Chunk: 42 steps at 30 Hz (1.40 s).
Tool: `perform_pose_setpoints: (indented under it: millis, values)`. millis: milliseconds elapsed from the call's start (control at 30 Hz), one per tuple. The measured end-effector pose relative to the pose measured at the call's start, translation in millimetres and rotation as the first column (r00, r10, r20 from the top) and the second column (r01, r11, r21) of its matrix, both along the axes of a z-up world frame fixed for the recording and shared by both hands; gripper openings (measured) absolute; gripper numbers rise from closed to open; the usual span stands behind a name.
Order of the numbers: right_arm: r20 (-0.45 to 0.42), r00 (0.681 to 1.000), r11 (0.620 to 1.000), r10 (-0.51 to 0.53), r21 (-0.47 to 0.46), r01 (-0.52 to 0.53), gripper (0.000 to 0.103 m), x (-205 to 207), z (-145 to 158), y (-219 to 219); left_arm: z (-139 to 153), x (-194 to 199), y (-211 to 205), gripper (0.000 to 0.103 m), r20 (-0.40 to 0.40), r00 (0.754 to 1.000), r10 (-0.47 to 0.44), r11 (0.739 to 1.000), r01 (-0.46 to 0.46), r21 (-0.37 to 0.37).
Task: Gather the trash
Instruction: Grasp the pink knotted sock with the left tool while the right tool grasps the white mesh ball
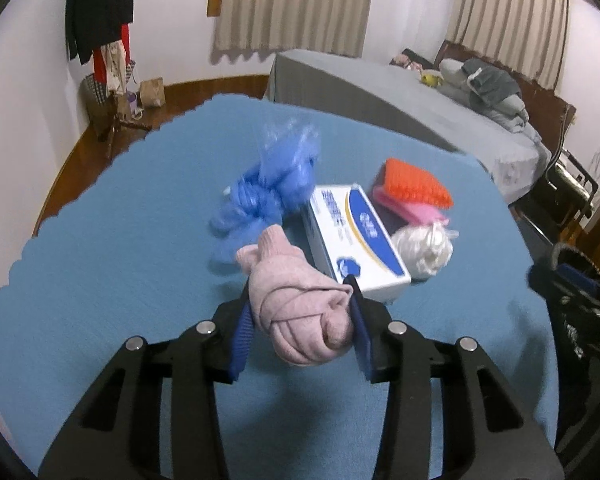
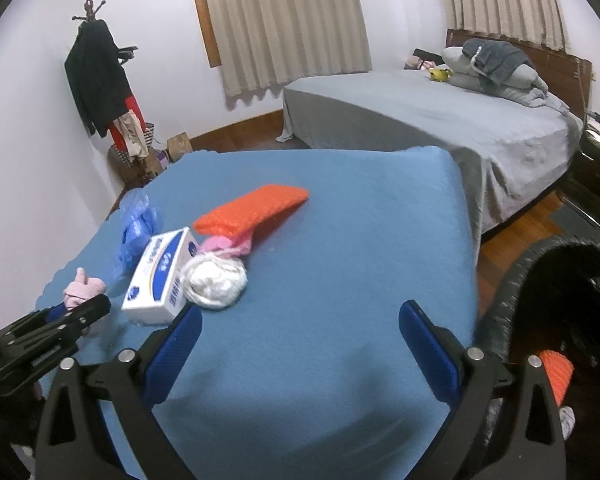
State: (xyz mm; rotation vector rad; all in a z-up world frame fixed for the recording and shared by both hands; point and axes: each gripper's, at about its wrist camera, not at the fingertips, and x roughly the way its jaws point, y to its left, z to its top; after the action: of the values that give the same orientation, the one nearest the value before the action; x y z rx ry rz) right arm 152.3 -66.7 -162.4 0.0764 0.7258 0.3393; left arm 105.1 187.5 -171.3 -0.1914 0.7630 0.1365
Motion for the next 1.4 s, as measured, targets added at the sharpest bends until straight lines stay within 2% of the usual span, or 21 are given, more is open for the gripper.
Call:
perform_pose_setpoints:
  millis: [133, 367, 800, 900, 967, 1000, 1067, 1100, 1167, 1233, 1400]
  values:
    - [-0.005, 1.0, 1.0, 0.022, 0.007, -0.022, 0.097, 14, -3, 18, 10, 5, -1, 0.041, 0.029, 1.0, -0.006, 1.0, 0.005, 0.026]
    - [-0.032, 0.998, 0.999, 0.051, 0.001, -0.051, 0.097, 36, -16, 48, 13, 13, 3, 0.041, 0.04, 0.999, 0.003, 1.0, -0.004, 0.027]
    - [-0.084, 0.993, 0.996, 0.08, -0.019, -0.081, 0.095, 50, -36, 66, 9, 18, 12, 0.041, 0.044, 0.999, 0.022, 1.0, -0.023, 0.022]
    - [-0.098, 0.991, 0.995, 0.096, -0.017, -0.098, 0.089, 52, -38, 67, 8, 19, 13, 0.041, 0.042, 0.999, 0.026, 0.999, -0.027, 0.02]
    - [-0.115, 0.986, 0.993, 0.117, -0.007, -0.119, 0.079, 53, -41, 68, 8, 19, 15, 0.041, 0.042, 0.999, 0.028, 0.999, -0.029, 0.019]
    - [-0.124, 0.983, 0.991, 0.133, 0.005, -0.133, 0.07, 53, -41, 69, 8, 19, 14, 0.041, 0.043, 0.999, 0.028, 0.999, -0.029, 0.019]
    - [-0.137, 0.977, 0.987, 0.162, 0.025, -0.16, 0.06, 53, -43, 70, 8, 19, 14, 0.041, 0.042, 0.999, 0.028, 0.999, -0.029, 0.019]
    - [-0.138, 0.975, 0.985, 0.173, 0.031, -0.171, 0.052, 52, -42, 71, 8, 19, 14, 0.041, 0.042, 0.999, 0.028, 0.999, -0.029, 0.019]
    - [-0.144, 0.971, 0.981, 0.193, 0.04, -0.189, 0.046, 50, -42, 71, 9, 19, 14, 0.041, 0.042, 0.999, 0.025, 0.999, -0.026, 0.019]
    - [-0.142, 0.97, 0.98, 0.196, 0.042, -0.192, 0.042, 46, -41, 71, 9, 18, 15, 0.041, 0.044, 0.999, 0.022, 1.0, -0.022, 0.021]
    - [-0.141, 0.973, 0.983, 0.182, 0.062, -0.175, 0.042, 40, -35, 56, 11, 17, 12, 0.041, 0.051, 0.999, 0.013, 1.0, -0.014, 0.021]
